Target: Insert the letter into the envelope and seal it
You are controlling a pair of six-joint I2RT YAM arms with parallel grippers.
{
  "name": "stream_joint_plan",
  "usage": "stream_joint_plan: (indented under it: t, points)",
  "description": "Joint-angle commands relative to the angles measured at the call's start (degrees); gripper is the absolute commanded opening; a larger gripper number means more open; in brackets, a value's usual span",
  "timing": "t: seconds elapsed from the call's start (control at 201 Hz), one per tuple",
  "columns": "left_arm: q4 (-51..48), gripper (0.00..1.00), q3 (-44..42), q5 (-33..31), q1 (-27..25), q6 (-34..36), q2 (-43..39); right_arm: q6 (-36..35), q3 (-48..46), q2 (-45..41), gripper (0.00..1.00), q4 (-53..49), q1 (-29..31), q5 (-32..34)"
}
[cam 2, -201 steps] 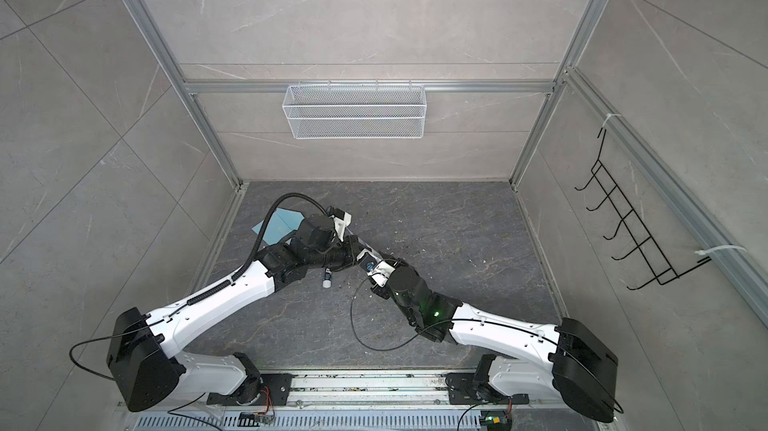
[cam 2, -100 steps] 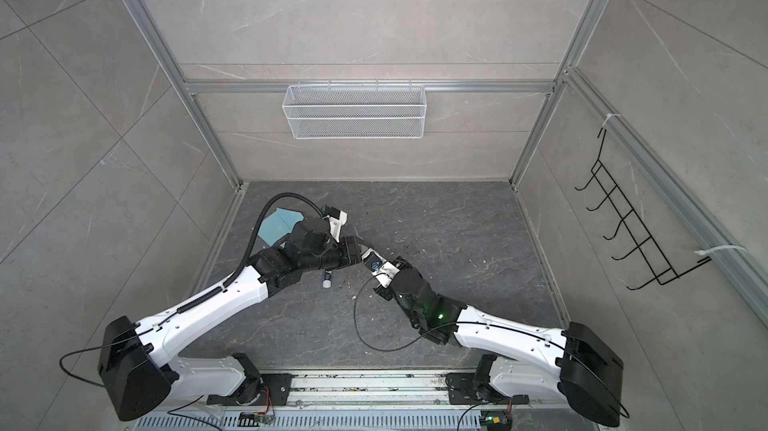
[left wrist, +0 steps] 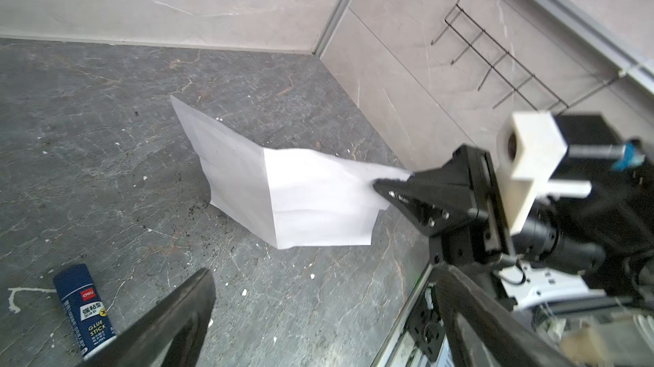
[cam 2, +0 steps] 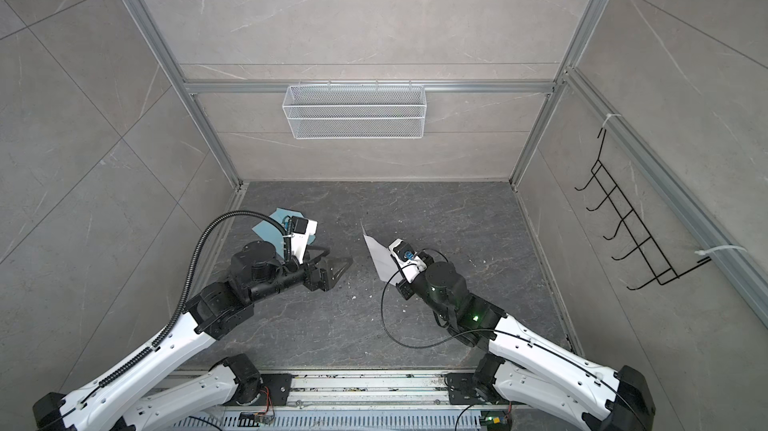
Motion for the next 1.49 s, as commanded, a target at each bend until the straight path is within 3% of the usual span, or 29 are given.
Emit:
stream_joint_plan:
  t: [0.0,0.159,0.359,0.483,0.941,1.14,1.215,1.489]
  points:
    - [3.11,1.0,-2.58,6.84,0.12,8.23,-0.5,4.77,2.54,-1.39,0.0,-4.39,-1.63,-10.78]
    - [10.63,1.0,-6.8,10.17,0.1,12.16,-0.78,6.06,2.1,-2.77,0.0,-4.19,-2.73,-16.19]
    - [26.48,0.99,-15.56,6.35,0.09,11.75,-2.15,7.16,1.85,-4.64,0.0,-3.72,-2.82,-21.53]
    - [27.76,1.0,-17.22,2.96,0.09,14.96,-3.06,7.16,1.84,-5.17,0.0,-3.87,-2.75,-23.37]
    - [39.54,0.99,-22.73,7.72,0.13,16.08,-3.2,8.43,2.07,-5.42,0.0,-3.72,-2.76,-32.92]
    - [44.75,0.99,-25.03,10.37,0.1,15.87,-3.94,7.47,3.16,-4.92,0.0,-5.39,-2.78,-33.22]
    - [46.07,0.93,-25.53,12.73,0.12,16.32,-4.03,7.3,2.98,-5.02,0.0,-5.34,-2.8,-32.45]
    - [46.23,0.59,-25.09,16.13,0.08,17.47,-2.59,6.58,2.06,-5.2,0.0,-5.04,-2.76,-28.03]
